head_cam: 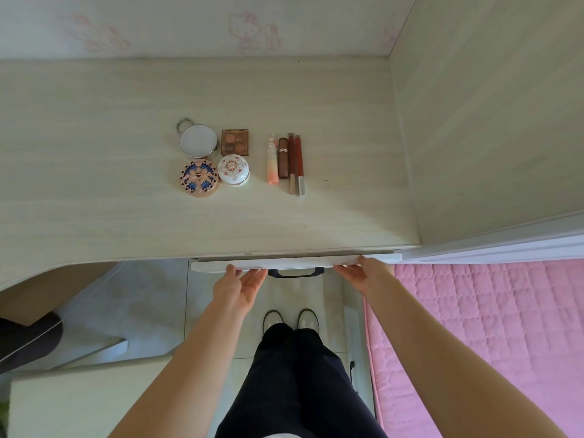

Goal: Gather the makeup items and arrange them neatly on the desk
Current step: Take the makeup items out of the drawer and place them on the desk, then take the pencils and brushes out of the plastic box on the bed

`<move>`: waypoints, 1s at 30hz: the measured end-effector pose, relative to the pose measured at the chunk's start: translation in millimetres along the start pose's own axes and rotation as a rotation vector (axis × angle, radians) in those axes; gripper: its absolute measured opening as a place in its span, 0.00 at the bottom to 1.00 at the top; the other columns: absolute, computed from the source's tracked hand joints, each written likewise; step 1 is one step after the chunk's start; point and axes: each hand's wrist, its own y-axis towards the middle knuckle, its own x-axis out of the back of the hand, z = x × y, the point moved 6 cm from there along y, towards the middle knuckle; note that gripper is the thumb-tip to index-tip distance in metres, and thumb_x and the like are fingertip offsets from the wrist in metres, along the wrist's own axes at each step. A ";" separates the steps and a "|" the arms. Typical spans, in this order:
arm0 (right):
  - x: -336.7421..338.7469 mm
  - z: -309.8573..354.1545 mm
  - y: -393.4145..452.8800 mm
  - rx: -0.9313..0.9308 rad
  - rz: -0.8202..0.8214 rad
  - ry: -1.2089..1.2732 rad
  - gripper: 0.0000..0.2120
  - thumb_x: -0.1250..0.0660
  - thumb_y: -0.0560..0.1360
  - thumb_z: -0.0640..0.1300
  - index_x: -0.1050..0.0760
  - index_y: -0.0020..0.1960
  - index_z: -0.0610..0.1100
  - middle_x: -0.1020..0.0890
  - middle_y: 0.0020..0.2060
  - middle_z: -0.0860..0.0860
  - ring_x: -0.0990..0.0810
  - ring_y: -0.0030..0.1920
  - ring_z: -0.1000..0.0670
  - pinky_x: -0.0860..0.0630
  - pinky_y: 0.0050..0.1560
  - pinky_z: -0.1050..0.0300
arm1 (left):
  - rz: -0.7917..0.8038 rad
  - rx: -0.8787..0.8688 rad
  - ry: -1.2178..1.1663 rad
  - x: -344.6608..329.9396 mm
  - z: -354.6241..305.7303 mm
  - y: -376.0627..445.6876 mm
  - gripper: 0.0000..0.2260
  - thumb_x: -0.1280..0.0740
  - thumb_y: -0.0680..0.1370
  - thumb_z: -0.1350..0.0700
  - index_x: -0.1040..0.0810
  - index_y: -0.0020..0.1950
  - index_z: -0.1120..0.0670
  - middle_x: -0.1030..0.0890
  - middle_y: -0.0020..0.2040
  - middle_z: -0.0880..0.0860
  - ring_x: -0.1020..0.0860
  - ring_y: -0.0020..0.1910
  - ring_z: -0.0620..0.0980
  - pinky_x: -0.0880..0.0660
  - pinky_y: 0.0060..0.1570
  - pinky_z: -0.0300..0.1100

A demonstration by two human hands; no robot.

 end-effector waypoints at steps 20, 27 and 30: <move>-5.0 2.9 8.1 -0.099 -0.082 0.013 0.18 0.53 0.83 0.34 0.35 0.69 0.35 0.24 0.62 0.37 0.23 0.59 0.33 0.24 0.43 0.36 | -0.022 0.009 -0.036 -15.9 -12.9 5.2 0.17 0.45 0.84 0.57 0.34 0.69 0.66 0.28 0.65 0.67 0.26 0.61 0.68 0.26 0.58 0.61; -10.7 4.3 11.5 -0.068 -0.044 0.025 0.16 0.56 0.82 0.34 0.32 0.60 0.37 0.26 0.63 0.36 0.25 0.62 0.34 0.27 0.51 0.36 | 0.027 -0.011 -0.064 -21.6 -13.7 2.6 0.13 0.44 0.83 0.60 0.32 0.66 0.64 0.28 0.61 0.63 0.26 0.62 0.67 0.26 0.58 0.61; -9.2 4.9 7.2 -0.060 -0.018 0.017 0.18 0.56 0.82 0.34 0.33 0.66 0.35 0.25 0.63 0.37 0.25 0.62 0.36 0.27 0.56 0.38 | 0.046 0.015 -0.083 -19.5 -11.1 0.0 0.14 0.46 0.84 0.57 0.33 0.65 0.65 0.28 0.63 0.68 0.26 0.61 0.67 0.26 0.60 0.59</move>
